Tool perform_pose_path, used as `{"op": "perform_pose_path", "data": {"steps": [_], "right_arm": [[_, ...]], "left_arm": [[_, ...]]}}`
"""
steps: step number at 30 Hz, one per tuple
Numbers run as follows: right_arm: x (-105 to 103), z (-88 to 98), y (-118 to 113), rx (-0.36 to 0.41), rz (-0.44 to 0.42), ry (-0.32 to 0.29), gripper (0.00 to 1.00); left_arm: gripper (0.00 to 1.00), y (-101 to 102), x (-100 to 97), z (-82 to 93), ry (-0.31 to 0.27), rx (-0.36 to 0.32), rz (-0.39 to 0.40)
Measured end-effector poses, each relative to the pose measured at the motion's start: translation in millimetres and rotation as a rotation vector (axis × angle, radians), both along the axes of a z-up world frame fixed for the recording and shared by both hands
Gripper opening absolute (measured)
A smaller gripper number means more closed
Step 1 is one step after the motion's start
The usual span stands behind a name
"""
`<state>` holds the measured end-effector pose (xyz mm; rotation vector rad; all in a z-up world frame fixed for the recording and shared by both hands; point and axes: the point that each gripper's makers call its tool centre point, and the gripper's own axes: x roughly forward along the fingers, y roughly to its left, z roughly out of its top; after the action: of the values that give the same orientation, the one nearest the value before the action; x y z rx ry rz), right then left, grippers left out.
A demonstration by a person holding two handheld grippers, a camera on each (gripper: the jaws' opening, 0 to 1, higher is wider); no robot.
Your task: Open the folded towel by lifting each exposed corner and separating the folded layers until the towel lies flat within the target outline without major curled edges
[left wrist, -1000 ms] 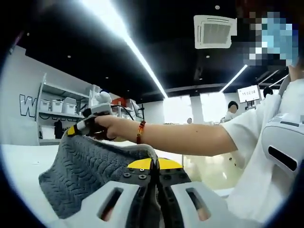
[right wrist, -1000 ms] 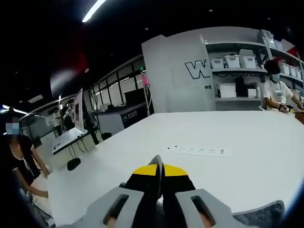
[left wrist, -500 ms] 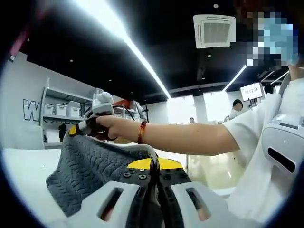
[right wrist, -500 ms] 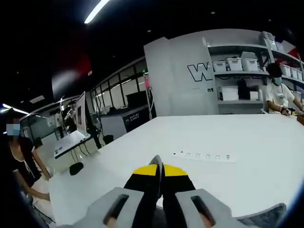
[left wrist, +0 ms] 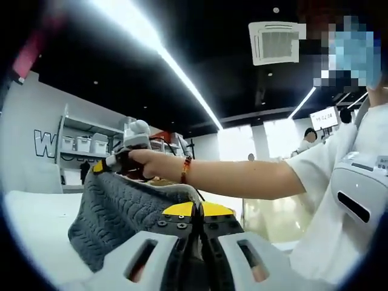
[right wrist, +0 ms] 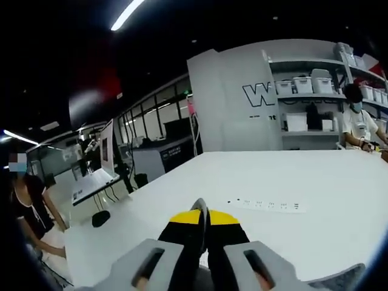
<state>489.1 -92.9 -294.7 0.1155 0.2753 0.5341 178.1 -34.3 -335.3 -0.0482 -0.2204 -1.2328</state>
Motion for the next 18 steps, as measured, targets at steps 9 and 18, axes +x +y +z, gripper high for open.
{"op": "perform_pose_path", "data": {"steps": [9,18], "right_arm": [[6.1,9.1,14.0,-0.007,0.017,-0.005,0.0],[11.6,15.8,27.8,-0.018,0.032,-0.012,0.0]], "left_arm": [[0.0,14.5,0.3,4.6,-0.016,-0.012,0.028],[0.0,27.7,-0.1,8.3,-0.022,-0.031,0.047]]}}
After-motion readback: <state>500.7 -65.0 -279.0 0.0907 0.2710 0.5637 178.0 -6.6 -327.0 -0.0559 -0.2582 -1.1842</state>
